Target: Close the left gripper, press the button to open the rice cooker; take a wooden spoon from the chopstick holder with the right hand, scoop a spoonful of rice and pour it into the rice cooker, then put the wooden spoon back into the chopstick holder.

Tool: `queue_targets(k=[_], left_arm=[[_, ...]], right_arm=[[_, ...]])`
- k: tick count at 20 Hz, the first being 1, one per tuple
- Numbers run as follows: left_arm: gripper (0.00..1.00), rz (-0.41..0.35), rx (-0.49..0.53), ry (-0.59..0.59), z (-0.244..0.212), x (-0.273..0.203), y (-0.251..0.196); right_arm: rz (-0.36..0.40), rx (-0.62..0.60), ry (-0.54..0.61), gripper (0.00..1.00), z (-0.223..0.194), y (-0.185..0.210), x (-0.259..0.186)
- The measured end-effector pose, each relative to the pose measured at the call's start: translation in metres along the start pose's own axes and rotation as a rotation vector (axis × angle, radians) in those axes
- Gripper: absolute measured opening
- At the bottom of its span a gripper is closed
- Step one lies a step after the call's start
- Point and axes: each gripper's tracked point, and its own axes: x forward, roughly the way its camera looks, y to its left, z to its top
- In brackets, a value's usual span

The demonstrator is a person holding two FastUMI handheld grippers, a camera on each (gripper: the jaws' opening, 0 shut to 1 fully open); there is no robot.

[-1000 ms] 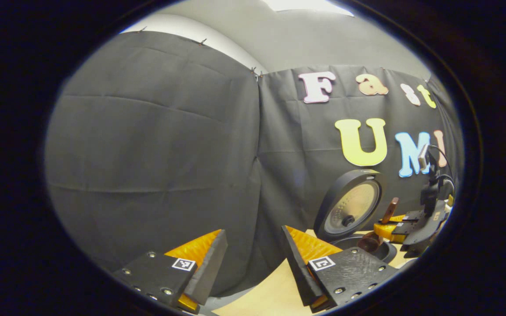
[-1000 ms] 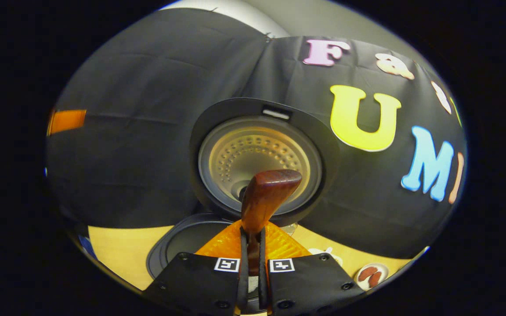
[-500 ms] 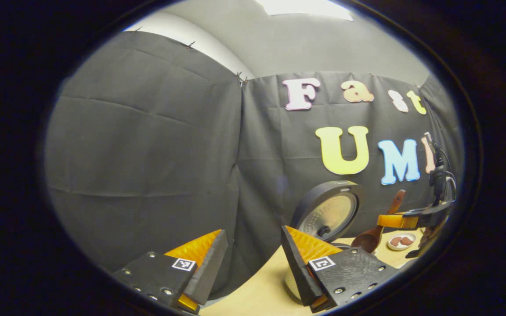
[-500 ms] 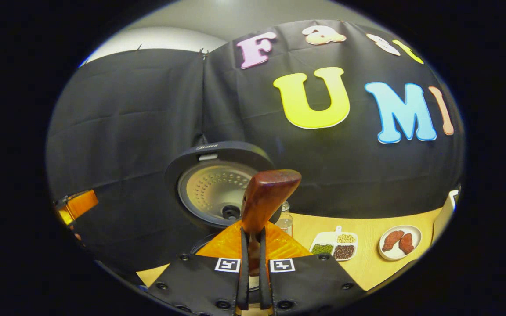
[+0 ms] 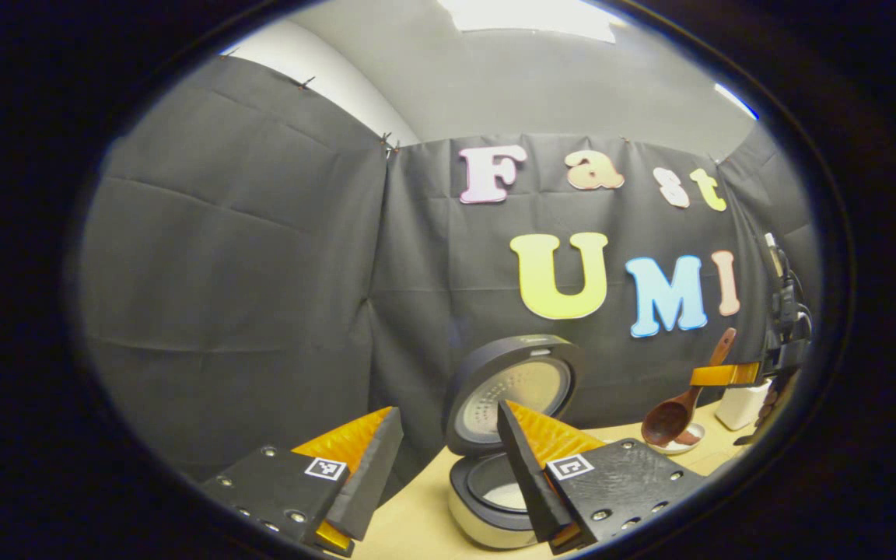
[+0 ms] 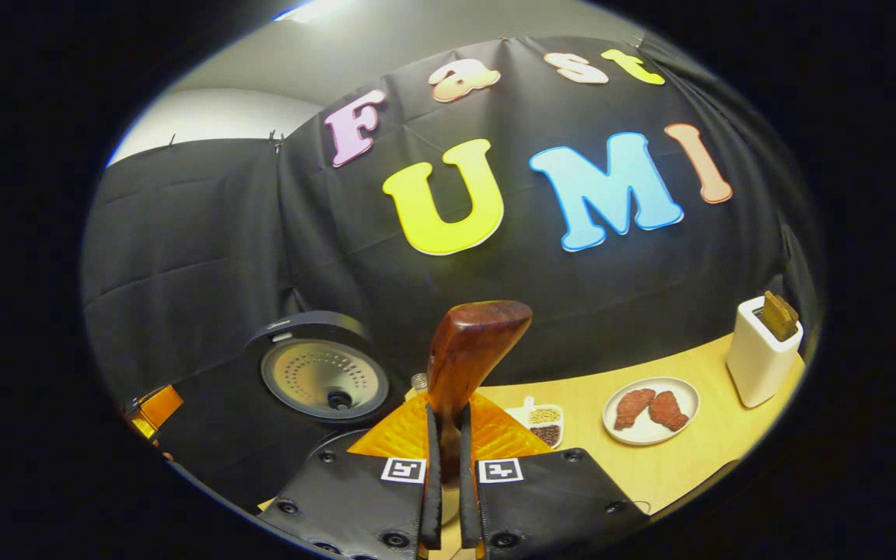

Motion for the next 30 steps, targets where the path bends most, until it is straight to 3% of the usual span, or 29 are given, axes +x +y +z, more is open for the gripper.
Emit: queue_targets(k=[7,20,24,25,30], left_arm=[[0.77,-0.075,-0.006,-0.011,0.009,0.000,-0.046],[0.78,-0.165,-0.022,-0.019,0.019,-0.009,-0.113],[0.78,-0.176,-0.017,-0.025,0.023,-0.015,-0.126],[0.78,-0.178,-0.016,-0.025,0.024,-0.016,-0.129],[0.78,-0.185,-0.013,-0.023,0.025,-0.024,-0.139]], right_arm=[[-0.135,0.041,-0.014,0.11,0.008,-0.081,-0.046],[-0.335,0.044,-0.003,0.11,-0.003,-0.192,-0.139],[-0.385,0.056,0.026,0.07,-0.017,-0.219,-0.168],[-0.397,0.061,0.035,0.11,-0.022,-0.226,-0.175],[-0.442,0.073,0.096,0.11,-0.052,-0.252,-0.200]])
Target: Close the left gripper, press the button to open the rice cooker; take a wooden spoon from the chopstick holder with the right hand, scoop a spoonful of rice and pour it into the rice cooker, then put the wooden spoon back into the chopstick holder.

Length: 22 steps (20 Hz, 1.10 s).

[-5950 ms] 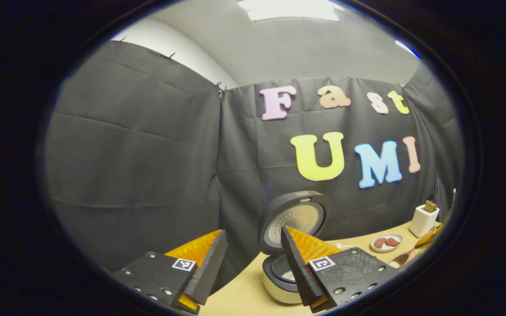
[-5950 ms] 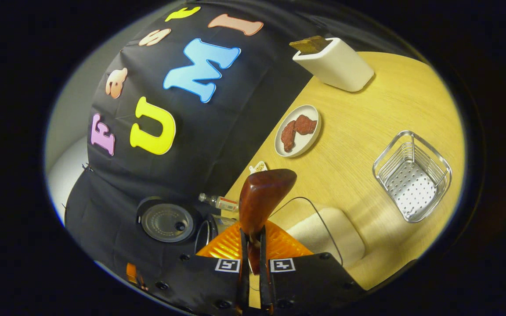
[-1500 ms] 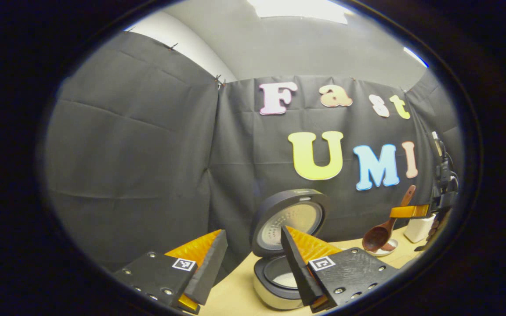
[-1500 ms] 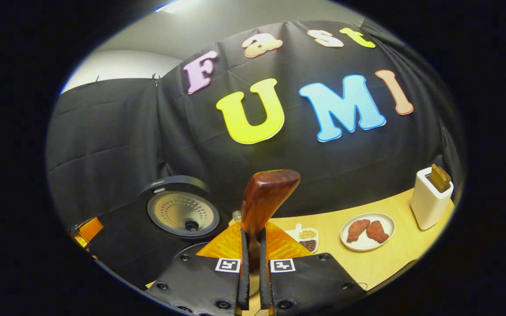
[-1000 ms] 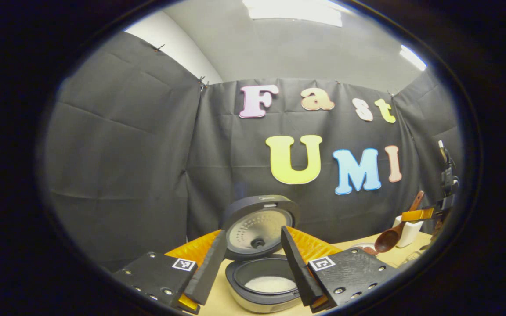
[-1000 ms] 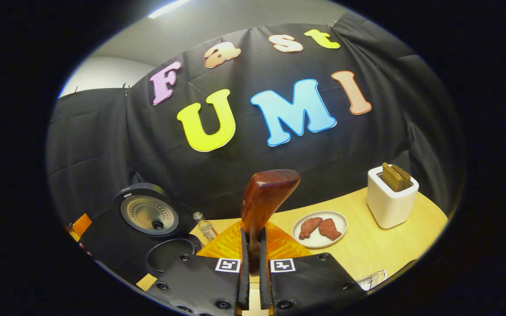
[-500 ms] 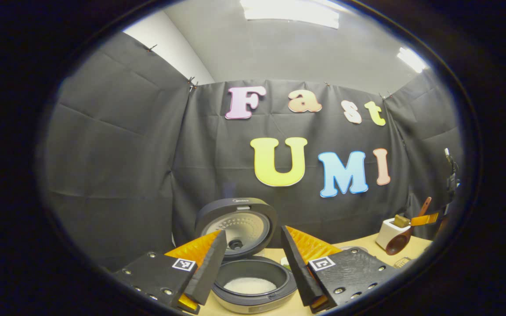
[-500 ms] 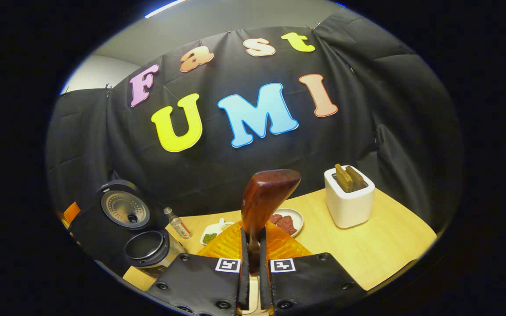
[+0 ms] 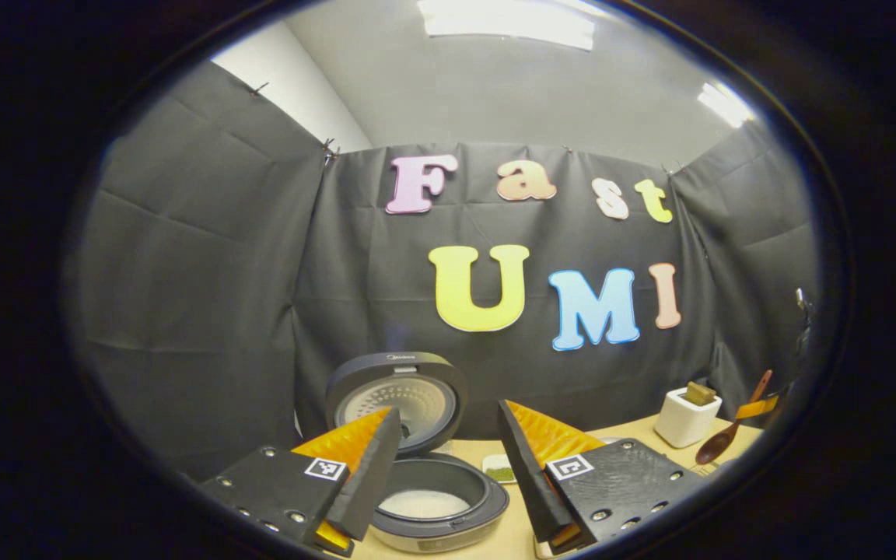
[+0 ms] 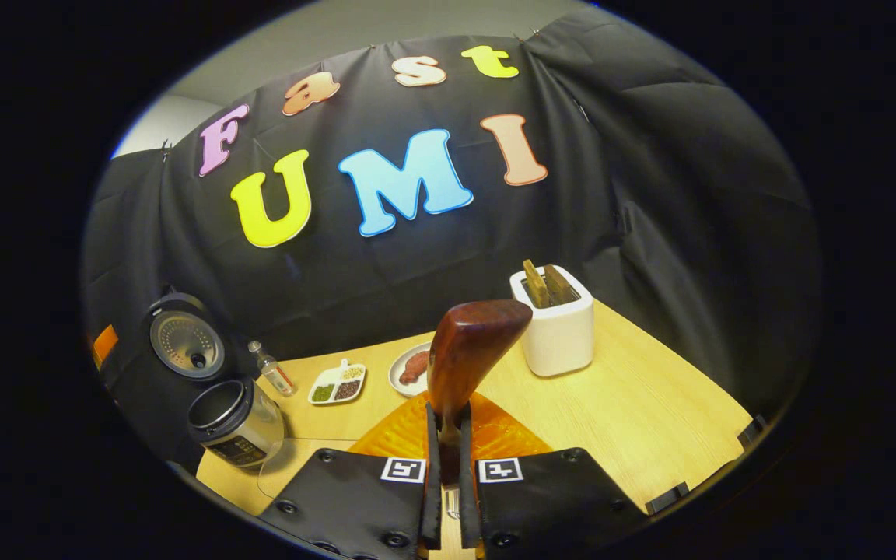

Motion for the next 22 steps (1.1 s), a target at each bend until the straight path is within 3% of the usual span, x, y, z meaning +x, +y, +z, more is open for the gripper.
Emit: queue_targets(k=[14,15,21,22], left_arm=[[0.78,0.040,0.032,-0.012,0.014,-0.022,0.007],[0.78,0.042,0.034,-0.013,0.014,-0.022,0.008],[0.78,0.035,0.028,-0.018,0.017,-0.018,0.002],[0.77,0.032,0.029,-0.020,0.018,-0.017,0.000]], right_arm=[[-0.013,0.091,0.180,0.13,-0.075,-0.028,0.025],[-0.010,0.093,0.192,0.09,-0.077,-0.030,0.026],[0.010,0.093,0.194,0.20,-0.071,-0.021,0.024],[0.003,0.079,0.179,0.28,-0.065,-0.026,0.022]])
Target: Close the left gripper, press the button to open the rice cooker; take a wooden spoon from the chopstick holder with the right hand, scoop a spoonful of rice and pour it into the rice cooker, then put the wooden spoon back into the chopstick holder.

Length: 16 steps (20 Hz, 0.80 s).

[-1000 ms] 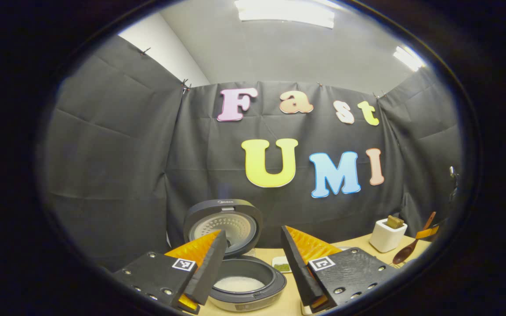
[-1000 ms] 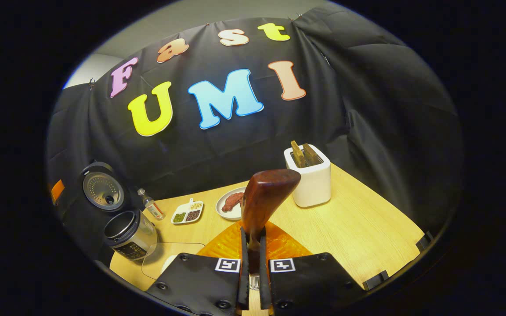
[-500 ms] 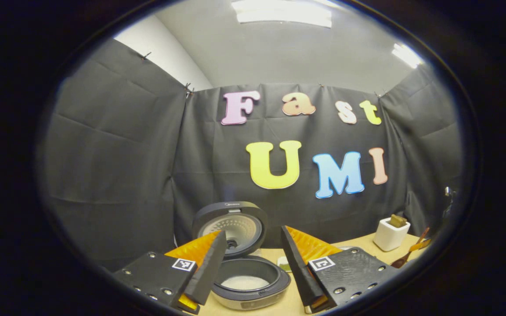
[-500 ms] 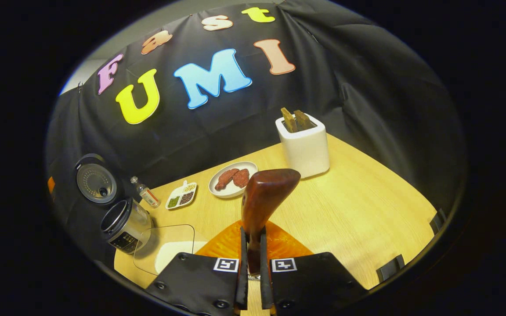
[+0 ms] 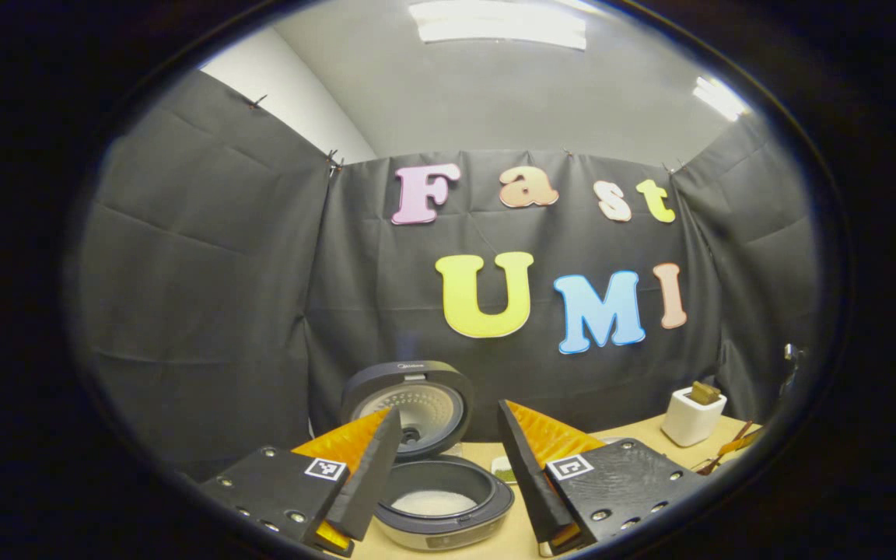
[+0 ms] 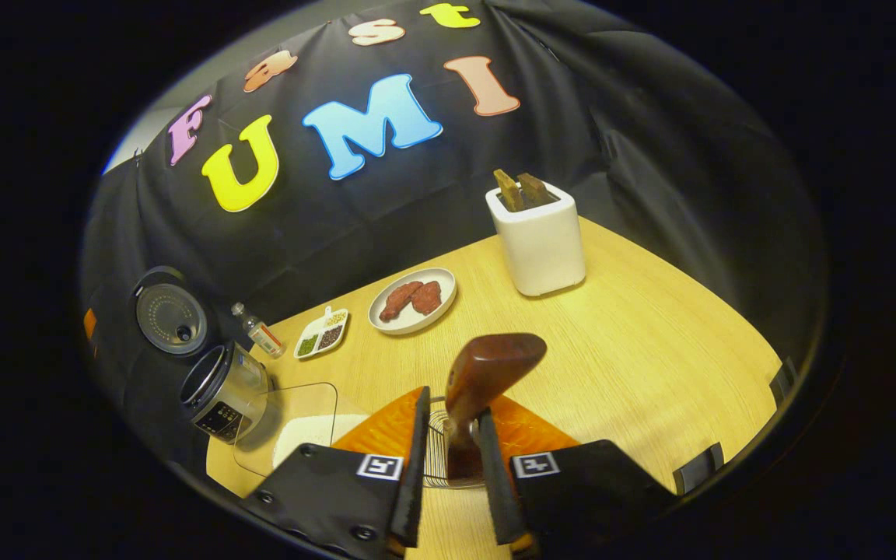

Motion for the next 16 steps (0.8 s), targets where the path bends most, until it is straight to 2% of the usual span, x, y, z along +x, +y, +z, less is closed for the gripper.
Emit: queue_targets(k=[3,4,5,7,8,9,10,11,16], left_arm=[[0.77,-0.009,0.003,-0.007,0.003,0.003,-0.004],[0.78,-0.011,0.003,-0.007,0.003,0.006,-0.005],[0.77,-0.013,0.002,-0.008,0.004,0.009,-0.004],[0.77,-0.014,0.006,-0.006,0.006,0.018,-0.005],[0.77,-0.016,0.010,-0.006,0.008,0.024,-0.004],[0.78,-0.015,0.014,-0.004,0.009,0.029,-0.002],[0.78,-0.015,0.017,-0.003,0.012,0.036,0.000],[0.78,-0.013,0.016,-0.007,0.015,0.042,0.002],[0.78,-0.008,0.007,-0.033,0.039,0.082,0.016]], right_arm=[[-0.046,-0.054,-0.056,0.84,0.016,-0.011,-0.012],[-0.065,-0.072,-0.072,0.97,0.021,-0.017,-0.019],[-0.089,-0.092,-0.091,0.91,0.026,-0.021,-0.023],[-0.144,-0.140,-0.150,0.92,0.043,-0.031,-0.038],[-0.167,-0.162,-0.184,0.98,0.052,-0.034,-0.047],[-0.183,-0.179,-0.217,0.98,0.062,-0.035,-0.057],[-0.191,-0.193,-0.246,0.92,0.072,-0.032,-0.067],[-0.197,-0.206,-0.275,0.98,0.082,-0.030,-0.075],[-0.203,-0.227,-0.381,0.98,0.113,-0.006,-0.102]])
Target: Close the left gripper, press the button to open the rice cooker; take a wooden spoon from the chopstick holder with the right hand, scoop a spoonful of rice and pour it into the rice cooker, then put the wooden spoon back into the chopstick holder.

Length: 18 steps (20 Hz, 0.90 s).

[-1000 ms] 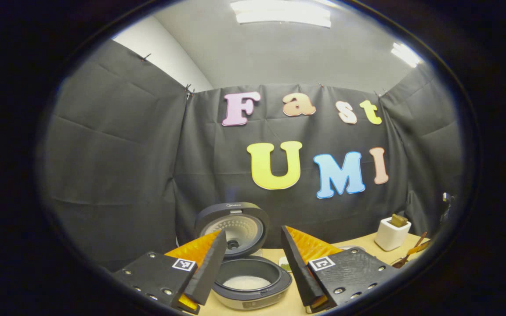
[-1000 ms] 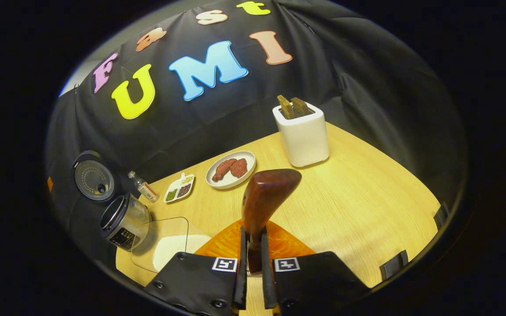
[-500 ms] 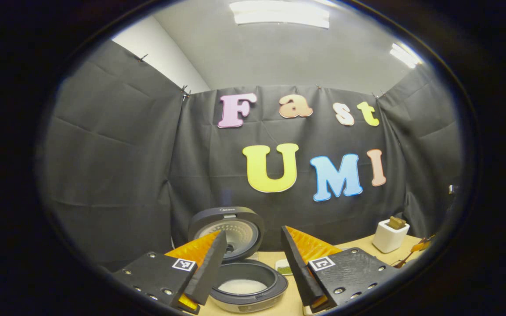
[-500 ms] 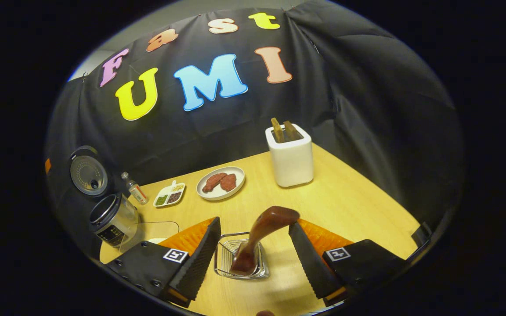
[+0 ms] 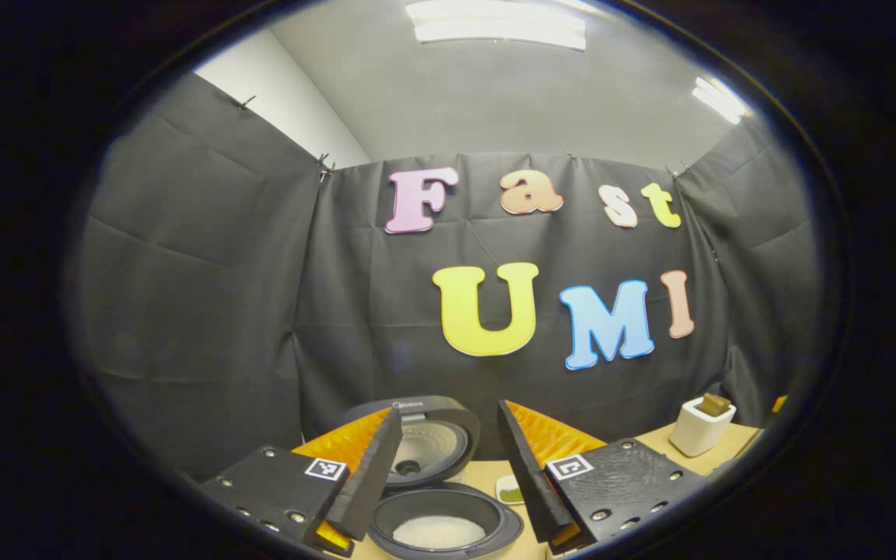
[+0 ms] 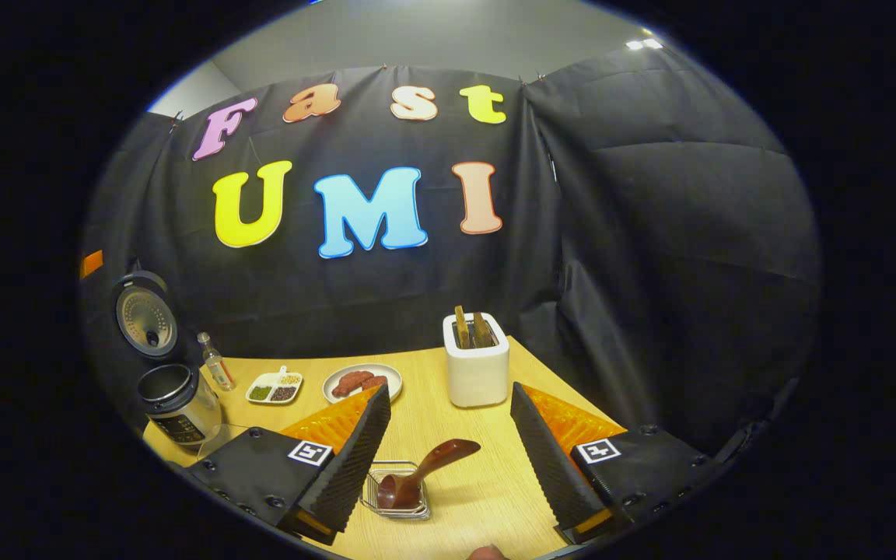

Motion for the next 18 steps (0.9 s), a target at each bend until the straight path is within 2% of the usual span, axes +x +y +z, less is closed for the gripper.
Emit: queue_targets(k=[9,18], left_arm=[[0.77,0.013,-0.064,0.024,0.000,0.085,0.046],[0.77,0.029,-0.106,0.151,-0.060,0.170,0.083]], right_arm=[[-0.024,-0.016,-0.039,0.98,0.002,0.042,-0.013],[-0.058,-0.035,-0.024,0.98,-0.009,0.069,-0.021]])
